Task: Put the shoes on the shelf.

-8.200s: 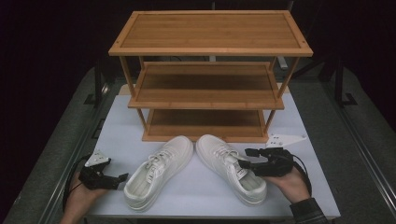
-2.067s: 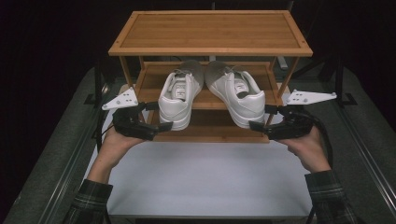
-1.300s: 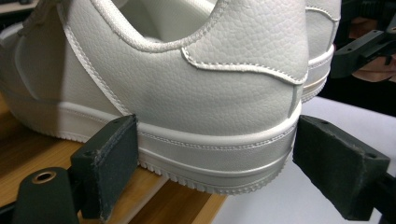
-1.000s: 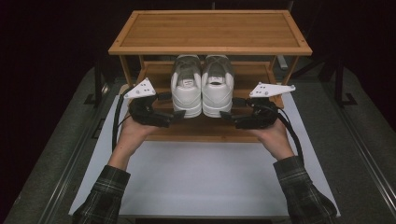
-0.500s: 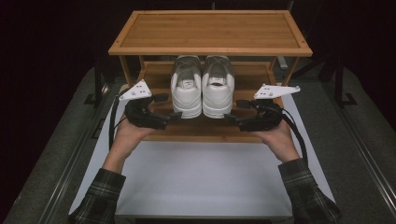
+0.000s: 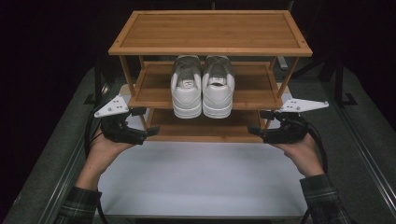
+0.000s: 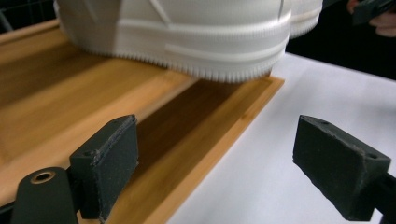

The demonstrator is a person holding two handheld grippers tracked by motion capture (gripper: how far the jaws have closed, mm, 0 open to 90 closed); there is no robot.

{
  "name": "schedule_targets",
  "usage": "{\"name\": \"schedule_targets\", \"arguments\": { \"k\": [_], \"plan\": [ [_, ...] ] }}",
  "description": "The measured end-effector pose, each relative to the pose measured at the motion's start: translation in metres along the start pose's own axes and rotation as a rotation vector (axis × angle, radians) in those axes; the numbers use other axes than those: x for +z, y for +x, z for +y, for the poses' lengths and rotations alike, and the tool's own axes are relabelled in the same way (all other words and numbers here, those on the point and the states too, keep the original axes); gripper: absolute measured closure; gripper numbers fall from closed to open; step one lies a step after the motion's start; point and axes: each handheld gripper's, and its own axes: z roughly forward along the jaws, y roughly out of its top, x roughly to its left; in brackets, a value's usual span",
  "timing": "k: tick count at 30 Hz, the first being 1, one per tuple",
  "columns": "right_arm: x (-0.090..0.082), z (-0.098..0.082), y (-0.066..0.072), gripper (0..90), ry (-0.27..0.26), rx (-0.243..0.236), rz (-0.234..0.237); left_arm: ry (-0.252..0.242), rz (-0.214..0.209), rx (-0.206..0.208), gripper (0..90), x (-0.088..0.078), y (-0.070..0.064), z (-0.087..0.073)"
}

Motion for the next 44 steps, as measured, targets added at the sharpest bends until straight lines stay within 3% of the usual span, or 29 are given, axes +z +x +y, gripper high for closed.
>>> {"name": "schedule_targets", "arguments": {
  "k": [13, 19, 23, 26, 31, 34, 35, 44],
  "plan": [
    [-0.033, -0.062, -0.01, 19.5, 0.064, 0.058, -0.077, 0.128, 0.066, -0.028, 13.9, -0.025, -0.012, -0.07],
    [-0.038, -0.096, -0.012, 13.9, 0.135, 0.086, -0.132, 0.17, 0.074, -0.067, 13.9, -0.031, -0.016, -0.105],
    [-0.039, -0.115, -0.013, 11.4, 0.167, 0.089, -0.179, 0.241, 0.098, -0.072, 13.9, -0.031, -0.017, -0.13],
    [-0.038, -0.134, -0.016, 10.3, 0.221, 0.081, -0.226, 0.287, 0.11, -0.077, 13.8, -0.032, -0.017, -0.147],
    [-0.033, -0.157, -0.02, 8.4, 0.299, 0.086, -0.26, 0.335, 0.123, -0.092, 13.7, -0.033, -0.016, -0.173],
    [-0.028, -0.167, -0.021, 8.2, 0.351, 0.072, -0.286, 0.355, 0.125, -0.106, 9.6, -0.032, -0.014, -0.185],
    [-0.027, -0.17, -0.021, 7.2, 0.365, 0.072, -0.284, 0.331, 0.124, -0.116, 9.0, -0.033, -0.014, -0.188],
    [-0.027, -0.176, -0.023, 4.3, 0.341, 0.084, -0.287, 0.33, 0.131, -0.112, 8.3, -0.033, -0.015, -0.189]
  ]
}}
